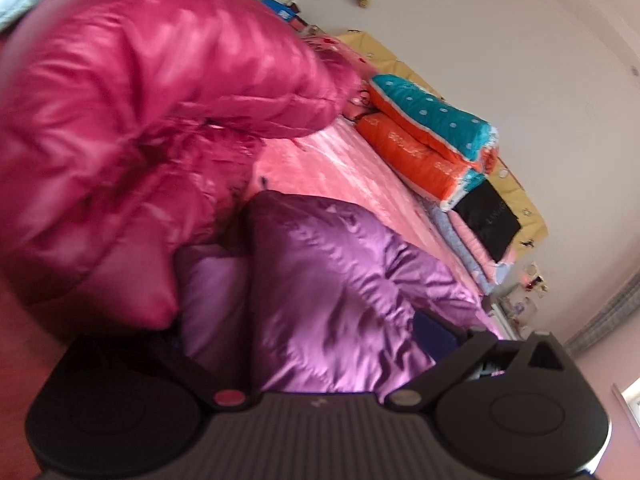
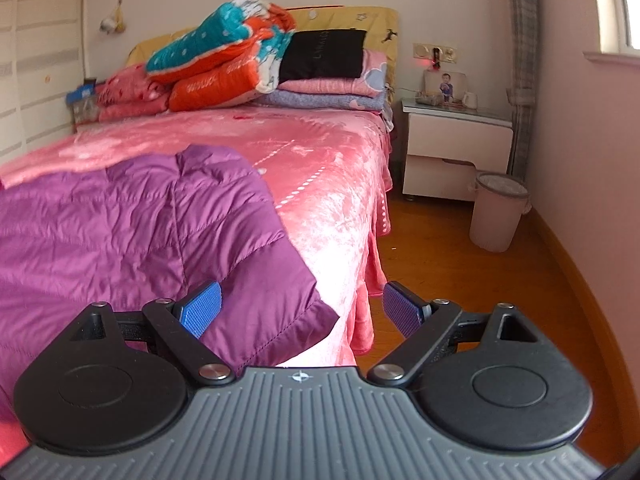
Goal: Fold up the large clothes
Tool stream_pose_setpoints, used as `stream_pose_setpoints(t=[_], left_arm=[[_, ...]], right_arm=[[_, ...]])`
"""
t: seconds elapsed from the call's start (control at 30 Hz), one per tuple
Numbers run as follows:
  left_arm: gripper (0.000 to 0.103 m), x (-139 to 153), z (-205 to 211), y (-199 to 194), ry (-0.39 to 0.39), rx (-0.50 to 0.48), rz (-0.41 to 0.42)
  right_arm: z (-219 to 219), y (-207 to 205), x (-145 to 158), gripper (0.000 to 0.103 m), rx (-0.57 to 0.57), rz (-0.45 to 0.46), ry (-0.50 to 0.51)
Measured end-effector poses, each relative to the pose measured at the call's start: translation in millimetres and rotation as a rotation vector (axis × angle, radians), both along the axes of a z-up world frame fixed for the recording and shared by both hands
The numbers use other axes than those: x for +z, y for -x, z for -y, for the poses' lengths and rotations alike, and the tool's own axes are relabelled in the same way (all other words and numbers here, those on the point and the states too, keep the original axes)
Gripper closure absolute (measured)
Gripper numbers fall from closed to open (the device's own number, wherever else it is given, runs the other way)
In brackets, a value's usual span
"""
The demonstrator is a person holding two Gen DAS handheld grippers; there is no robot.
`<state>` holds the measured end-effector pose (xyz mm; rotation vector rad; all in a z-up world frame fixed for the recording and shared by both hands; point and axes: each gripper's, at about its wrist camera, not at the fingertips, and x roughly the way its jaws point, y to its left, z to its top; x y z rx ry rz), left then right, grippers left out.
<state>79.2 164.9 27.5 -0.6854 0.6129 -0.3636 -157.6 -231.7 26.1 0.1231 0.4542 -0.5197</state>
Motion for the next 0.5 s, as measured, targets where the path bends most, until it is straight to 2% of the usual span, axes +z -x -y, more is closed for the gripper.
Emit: stream_pose_setpoints(t=[0.13, 0.27, 0.4, 0.5], left_arm=[[0.001, -2.1, 8.5, -8.4, -0.008, -0.042, -0.014], [0.001, -2.6, -4.4, -9.4, 0.032, -0.086, -0.039], [0.001, -4.8, -17.8, -9.6, 0.053, -0.172, -0.079], [0.001, -8.9, -22.7, -8.7, 0.068, -0.248, -0.095]], right_arm=[[-4.7, -1.5, 0.9, 0.0, 0.016, -0.004, 0.019], [-0.1, 0.0, 5.3, 0.0, 0.023, 0.021, -0.008], [20.9, 5.5, 12.6, 0.0, 0.069, 0.087, -0.11], [53.6, 1.2, 17.0, 0.0, 0.14, 0.116, -0.252]])
